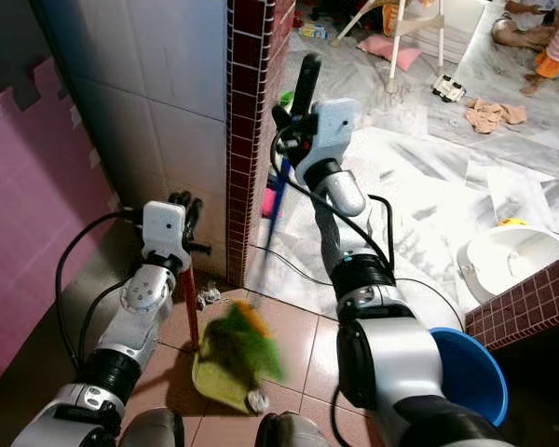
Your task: Sweep floor
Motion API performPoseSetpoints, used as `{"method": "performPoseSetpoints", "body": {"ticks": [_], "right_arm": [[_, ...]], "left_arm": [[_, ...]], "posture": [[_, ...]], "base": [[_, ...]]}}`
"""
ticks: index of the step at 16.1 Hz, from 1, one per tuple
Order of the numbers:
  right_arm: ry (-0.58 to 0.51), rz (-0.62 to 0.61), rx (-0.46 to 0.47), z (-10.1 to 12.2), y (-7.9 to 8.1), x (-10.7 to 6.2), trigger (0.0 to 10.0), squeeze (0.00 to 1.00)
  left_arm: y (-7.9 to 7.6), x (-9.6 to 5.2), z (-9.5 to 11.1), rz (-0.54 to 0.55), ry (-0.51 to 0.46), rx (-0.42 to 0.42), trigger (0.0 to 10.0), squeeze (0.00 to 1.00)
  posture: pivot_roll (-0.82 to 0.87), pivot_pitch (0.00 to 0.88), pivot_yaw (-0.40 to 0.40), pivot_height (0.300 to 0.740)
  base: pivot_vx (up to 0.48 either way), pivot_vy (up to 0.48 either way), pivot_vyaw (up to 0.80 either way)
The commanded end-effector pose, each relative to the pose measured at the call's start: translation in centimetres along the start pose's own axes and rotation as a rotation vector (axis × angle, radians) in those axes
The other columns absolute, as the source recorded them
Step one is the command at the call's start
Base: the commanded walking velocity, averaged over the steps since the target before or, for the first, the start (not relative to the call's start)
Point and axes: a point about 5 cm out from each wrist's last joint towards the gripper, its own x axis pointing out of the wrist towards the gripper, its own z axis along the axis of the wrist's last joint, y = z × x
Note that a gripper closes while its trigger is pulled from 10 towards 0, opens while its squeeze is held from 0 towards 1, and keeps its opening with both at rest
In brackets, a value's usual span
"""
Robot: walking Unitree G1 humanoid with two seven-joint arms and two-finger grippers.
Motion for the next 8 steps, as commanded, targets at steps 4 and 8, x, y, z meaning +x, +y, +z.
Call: {"method": "performPoseSetpoints", "body": {"ticks": [4, 8], "right_arm": [[0.117, -0.076, -0.153, -2.1, -0.9, -1.3, 10.0, 0.00], [0.249, -0.106, -0.085, -4.9, 0.3, -2.2, 10.0, 0.00]], "left_arm": [[-0.6, -0.1, -0.6, -0.100, 0.061, 0.026, 10.0, 0.00], [-1.3, 0.0, -0.9, -0.090, 0.112, -0.056, 10.0, 0.00]], "posture": [[0.06, 0.065, -0.107, 0.740], [0.06, 0.058, -0.104, 0.740]], "base": [[0.000, 0.000, 0.00], [0.000, 0.000, 0.00]]}}
